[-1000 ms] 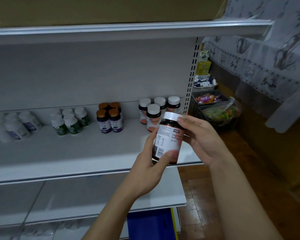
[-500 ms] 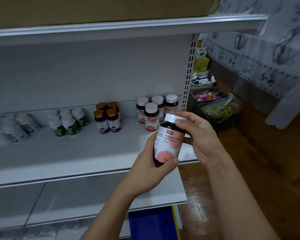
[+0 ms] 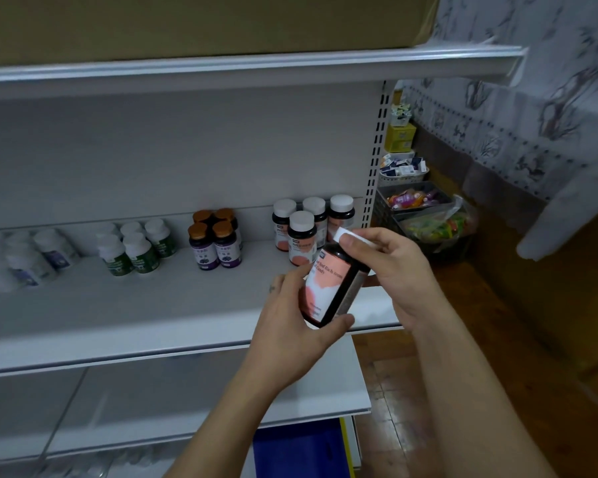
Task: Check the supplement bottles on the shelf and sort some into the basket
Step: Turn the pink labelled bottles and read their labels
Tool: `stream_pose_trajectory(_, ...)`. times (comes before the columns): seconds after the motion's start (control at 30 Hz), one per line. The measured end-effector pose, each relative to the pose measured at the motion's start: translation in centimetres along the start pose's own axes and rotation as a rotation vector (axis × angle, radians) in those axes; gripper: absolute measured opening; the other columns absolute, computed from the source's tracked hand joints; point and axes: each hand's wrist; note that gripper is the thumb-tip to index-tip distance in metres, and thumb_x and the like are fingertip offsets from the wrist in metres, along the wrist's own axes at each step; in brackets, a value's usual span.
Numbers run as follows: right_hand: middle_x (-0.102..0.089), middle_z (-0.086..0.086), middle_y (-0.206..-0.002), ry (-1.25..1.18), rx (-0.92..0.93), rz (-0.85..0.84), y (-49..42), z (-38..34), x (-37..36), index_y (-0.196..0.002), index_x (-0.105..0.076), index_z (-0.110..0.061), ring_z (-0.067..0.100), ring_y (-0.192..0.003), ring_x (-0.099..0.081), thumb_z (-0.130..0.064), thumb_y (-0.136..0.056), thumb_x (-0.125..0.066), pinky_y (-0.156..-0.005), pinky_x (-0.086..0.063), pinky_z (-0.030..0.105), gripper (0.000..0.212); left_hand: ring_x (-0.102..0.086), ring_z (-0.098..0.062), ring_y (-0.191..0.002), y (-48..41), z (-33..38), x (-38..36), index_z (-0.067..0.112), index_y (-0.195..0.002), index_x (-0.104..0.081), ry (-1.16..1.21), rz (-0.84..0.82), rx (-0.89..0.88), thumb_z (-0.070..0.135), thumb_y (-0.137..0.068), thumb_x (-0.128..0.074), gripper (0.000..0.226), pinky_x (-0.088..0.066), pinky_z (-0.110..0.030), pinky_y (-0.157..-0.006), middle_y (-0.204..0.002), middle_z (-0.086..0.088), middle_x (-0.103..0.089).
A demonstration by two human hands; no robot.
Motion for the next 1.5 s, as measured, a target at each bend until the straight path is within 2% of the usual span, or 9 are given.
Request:
stream_pose_trajectory(0.3, -0.071, 0.001, -0.105, -0.054, -0.013, -0.130, -0.3, 0.5, 0.1, -0.109, -0.070, -0.016, 0.011, -0.098, -0.066, -0.028, -0.088, -0.064, -0.066, -0.053, 0.018, 0.025, -0.062, 0.006, -0.089, 0.7, -0.1, 0.0, 0.037, -0.132, -0.037, 0.196, -0.023, 0.048, 0.041, -0.086, -0.068, 0.056, -0.049, -0.009, -0.070, -0.104, 0.016, -0.063)
stream_pose_trajectory(0.6, -0.072, 0.003, -0.108, -0.092, 0.007, -0.205, -0.4, 0.8, 0.4, -0.115, -0.067, -0.013, 0.018, -0.107, -0.065, -0.020, -0.083, -0.069, -0.088, -0.055, 0.032, 0.032, -0.062, 0.005, -0.094, 0.8, -0.4, -0.3, 0.036, -0.136, -0.036, 0.234, -0.056, 0.074, 0.037, -0.086, -0.069, 0.060, -0.050, -0.010, -0.072, -0.110, 0.018, -0.061)
stream_pose_trajectory(0.7, -0.072, -0.003, -0.107, -0.039, 0.094, -0.380, 0.6, 0.4, 0.9, -0.113, -0.065, -0.013, 0.010, -0.105, -0.065, 0.004, -0.073, -0.074, -0.086, -0.054, 0.024, 0.044, -0.058, -0.005, -0.108, 0.6, -1.3, -0.6, 0.036, -0.133, -0.039, 0.198, -0.009, 0.108, 0.023, -0.072, -0.084, 0.077, -0.053, -0.020, -0.085, -0.123, 0.016, -0.056)
stream_pose_trajectory(0.8, -0.068, -0.007, -0.118, 0.178, 0.150, -0.533, 1.4, 0.0, 1.1, -0.115, -0.064, -0.023, 0.012, -0.115, -0.061, 0.001, -0.072, -0.081, -0.100, -0.049, 0.035, 0.052, -0.054, -0.010, -0.113, 0.5, -1.8, -0.8, 0.031, -0.128, -0.042, 0.181, 0.044, 0.095, 0.010, -0.066, -0.087, 0.080, -0.048, -0.010, -0.082, -0.126, 0.012, -0.054)
stream_pose_trajectory(0.87, -0.065, -0.011, -0.122, 0.232, 0.159, -0.529, 1.7, -0.1, 1.2, -0.117, -0.063, -0.029, 0.011, -0.119, -0.058, -0.003, -0.071, -0.082, -0.105, -0.045, 0.039, 0.056, -0.053, -0.007, -0.113, 0.5, -1.8, -1.0, 0.034, -0.125, -0.043, 0.145, 0.082, 0.070, 0.011, -0.064, -0.088, 0.079, -0.046, -0.009, -0.084, -0.125, 0.012, -0.053)
stream_pose_trajectory(1.03, -0.062, -0.020, -0.120, 0.327, 0.174, -0.478, 2.6, 0.4, 0.9, -0.120, -0.060, -0.038, 0.002, -0.117, -0.056, -0.012, -0.072, -0.084, -0.096, -0.049, 0.025, 0.060, -0.054, -0.009, -0.112, 0.7, -2.2, -1.4, 0.042, -0.118, -0.044, 0.138, 0.096, 0.054, 0.016, -0.063, -0.089, 0.076, -0.050, -0.021, -0.089, -0.120, 0.015, -0.052)
stream_pose_trajectory(1.17, -0.064, -0.015, -0.112, 0.162, 0.074, -0.170, 1.8, 1.7, 0.2, -0.118, -0.061, -0.030, 0.001, -0.103, -0.062, -0.010, -0.084, -0.072, -0.076, -0.054, 0.016, 0.041, -0.049, -0.009, -0.105, 0.8, -2.4, -1.6, 0.040, -0.121, -0.046, 0.033, 0.081, 0.060, 0.036, -0.060, -0.089, 0.075, -0.051, -0.027, -0.084, -0.107, 0.021, -0.047)
stream_pose_trajectory(1.3, -0.067, 0.001, -0.111, 0.046, -0.166, -0.099, 1.3, 2.4, 0.2, -0.127, -0.061, -0.019, 0.014, -0.096, -0.067, -0.015, -0.091, -0.064, -0.072, -0.059, 0.026, 0.036, -0.039, -0.004, -0.103, 0.3, -2.7, -1.6, 0.035, -0.125, -0.047, -0.041, 0.133, 0.065, 0.048, -0.057, -0.088, 0.081, -0.048, -0.026, -0.082, -0.105, 0.019, -0.043)
stream_pose_trajectory(1.5, -0.070, -0.004, -0.095, 0.190, -0.194, -0.103, 0.7, 1.9, -0.6, -0.116, -0.066, -0.025, 0.013, -0.083, -0.071, -0.042, -0.086, -0.066, -0.063, -0.060, 0.029, 0.035, -0.029, -0.004, -0.102, -0.1, -3.8, -1.4, 0.029, -0.129, -0.046, -0.243, 0.208, 0.020, 0.058, -0.054, -0.085, 0.089, -0.034, -0.023, -0.081, -0.115, 0.012, -0.048)
Point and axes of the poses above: each hand's wrist, its own y-axis away from the middle knuckle, its own x-axis out of the back of the hand, z = x × y
